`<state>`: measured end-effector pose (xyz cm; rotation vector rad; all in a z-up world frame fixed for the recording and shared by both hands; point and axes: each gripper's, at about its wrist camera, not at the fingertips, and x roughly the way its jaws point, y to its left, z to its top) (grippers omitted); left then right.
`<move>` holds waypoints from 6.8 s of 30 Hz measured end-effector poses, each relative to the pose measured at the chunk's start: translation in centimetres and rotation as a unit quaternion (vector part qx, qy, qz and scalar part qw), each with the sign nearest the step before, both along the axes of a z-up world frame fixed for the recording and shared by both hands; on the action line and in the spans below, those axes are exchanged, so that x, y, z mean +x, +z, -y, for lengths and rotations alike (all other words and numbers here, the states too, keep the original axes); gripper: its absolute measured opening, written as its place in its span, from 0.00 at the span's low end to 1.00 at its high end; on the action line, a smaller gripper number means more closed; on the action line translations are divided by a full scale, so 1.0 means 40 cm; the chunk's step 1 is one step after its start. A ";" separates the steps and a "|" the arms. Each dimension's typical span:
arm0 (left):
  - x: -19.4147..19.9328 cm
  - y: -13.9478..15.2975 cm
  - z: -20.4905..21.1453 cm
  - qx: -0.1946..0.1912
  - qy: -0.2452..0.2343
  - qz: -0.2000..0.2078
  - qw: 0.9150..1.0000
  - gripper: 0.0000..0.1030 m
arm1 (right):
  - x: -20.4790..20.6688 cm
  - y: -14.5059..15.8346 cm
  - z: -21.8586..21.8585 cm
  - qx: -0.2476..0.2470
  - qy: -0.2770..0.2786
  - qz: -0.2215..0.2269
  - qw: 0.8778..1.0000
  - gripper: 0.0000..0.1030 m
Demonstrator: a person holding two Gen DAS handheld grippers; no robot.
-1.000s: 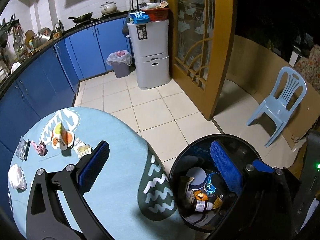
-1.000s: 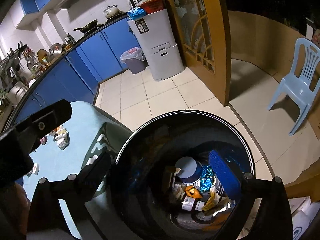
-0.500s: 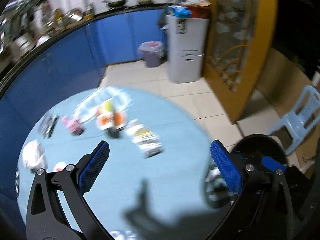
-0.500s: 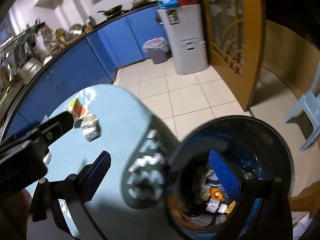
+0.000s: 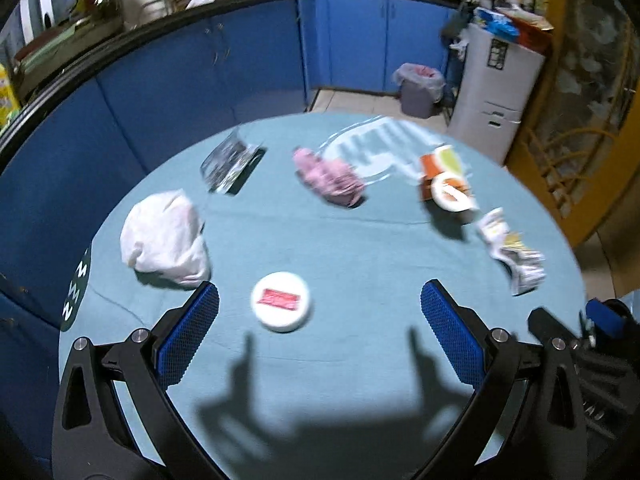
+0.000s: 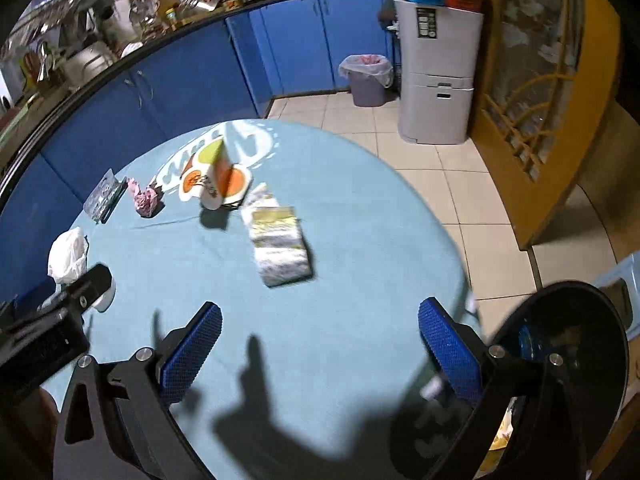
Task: Collect trash
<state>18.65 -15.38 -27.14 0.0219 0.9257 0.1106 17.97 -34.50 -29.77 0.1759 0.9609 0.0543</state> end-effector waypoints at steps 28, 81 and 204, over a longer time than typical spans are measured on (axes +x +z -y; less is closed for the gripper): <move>0.031 -0.084 -0.114 -0.031 0.013 -0.043 0.999 0.82 | 0.089 -0.030 -0.145 -0.056 0.046 0.012 0.997 0.66; -0.138 0.101 0.331 0.004 -0.174 0.039 0.984 0.40 | -0.285 0.151 0.200 0.000 -0.097 0.127 0.987 0.27; 0.018 0.113 -0.067 -0.026 0.019 0.045 0.998 0.10 | -0.060 0.183 -0.117 -0.011 0.011 0.115 0.993 0.06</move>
